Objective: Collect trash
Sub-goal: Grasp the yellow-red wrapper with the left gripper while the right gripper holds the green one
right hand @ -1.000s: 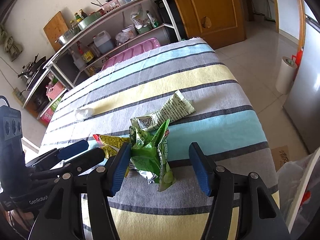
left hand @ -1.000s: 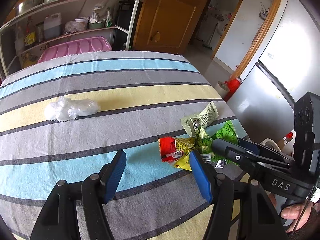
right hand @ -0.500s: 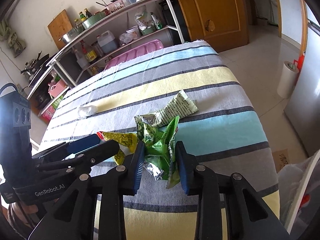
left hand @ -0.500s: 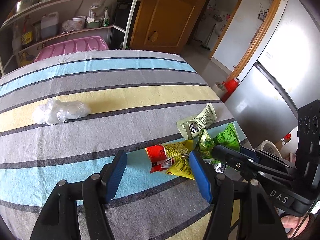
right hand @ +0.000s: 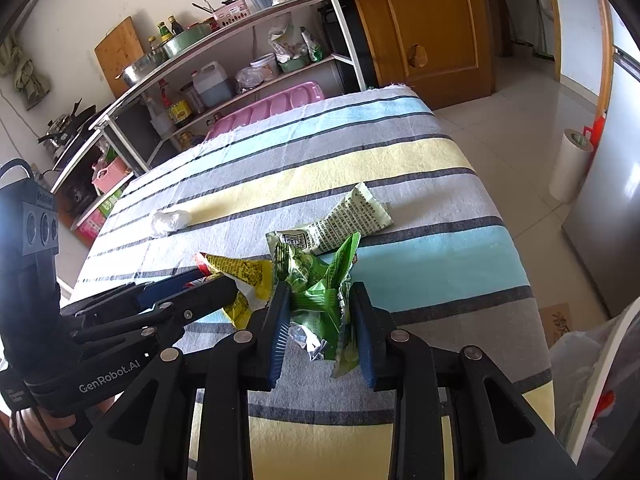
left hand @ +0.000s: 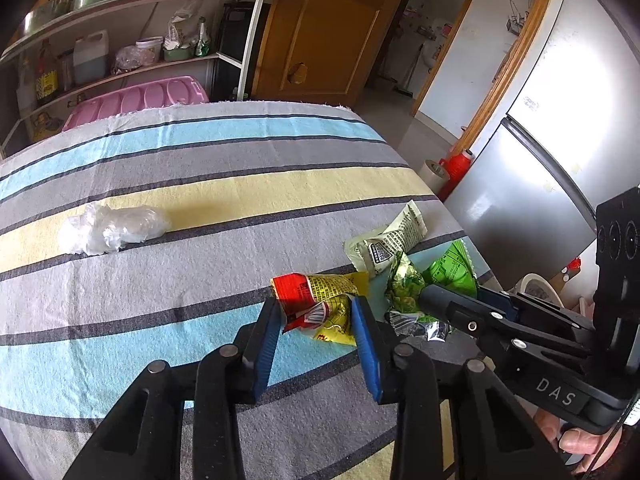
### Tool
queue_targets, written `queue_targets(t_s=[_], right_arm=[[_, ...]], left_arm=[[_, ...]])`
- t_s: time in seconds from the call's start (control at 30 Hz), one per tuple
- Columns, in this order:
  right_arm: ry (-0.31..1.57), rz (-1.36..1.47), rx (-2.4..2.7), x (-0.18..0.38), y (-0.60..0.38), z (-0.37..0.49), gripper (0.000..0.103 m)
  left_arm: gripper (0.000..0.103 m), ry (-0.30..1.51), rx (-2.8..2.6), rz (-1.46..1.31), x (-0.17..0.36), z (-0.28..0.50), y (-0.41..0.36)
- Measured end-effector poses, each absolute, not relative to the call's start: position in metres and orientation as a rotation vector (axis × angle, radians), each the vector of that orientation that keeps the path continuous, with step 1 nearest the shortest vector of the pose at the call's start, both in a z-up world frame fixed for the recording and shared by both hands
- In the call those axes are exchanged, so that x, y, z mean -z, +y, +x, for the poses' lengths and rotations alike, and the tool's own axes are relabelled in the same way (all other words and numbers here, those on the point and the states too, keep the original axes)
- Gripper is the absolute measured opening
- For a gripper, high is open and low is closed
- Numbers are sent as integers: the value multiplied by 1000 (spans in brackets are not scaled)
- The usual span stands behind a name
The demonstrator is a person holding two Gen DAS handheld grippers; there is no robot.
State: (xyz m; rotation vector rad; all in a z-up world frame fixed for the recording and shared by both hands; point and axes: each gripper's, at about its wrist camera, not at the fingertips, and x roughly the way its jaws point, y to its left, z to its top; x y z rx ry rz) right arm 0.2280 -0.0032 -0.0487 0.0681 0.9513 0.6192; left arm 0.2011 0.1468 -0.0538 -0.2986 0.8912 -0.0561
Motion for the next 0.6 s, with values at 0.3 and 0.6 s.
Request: queue_targets(t_s=[0.3, 0.6], right_arm=[[940, 61, -614, 46, -4, 225, 27], [912, 67, -606, 38, -11, 217, 25]], left_arm=[[29, 882, 49, -282, 51, 199, 144], [29, 858, 46, -262, 37, 192, 141]])
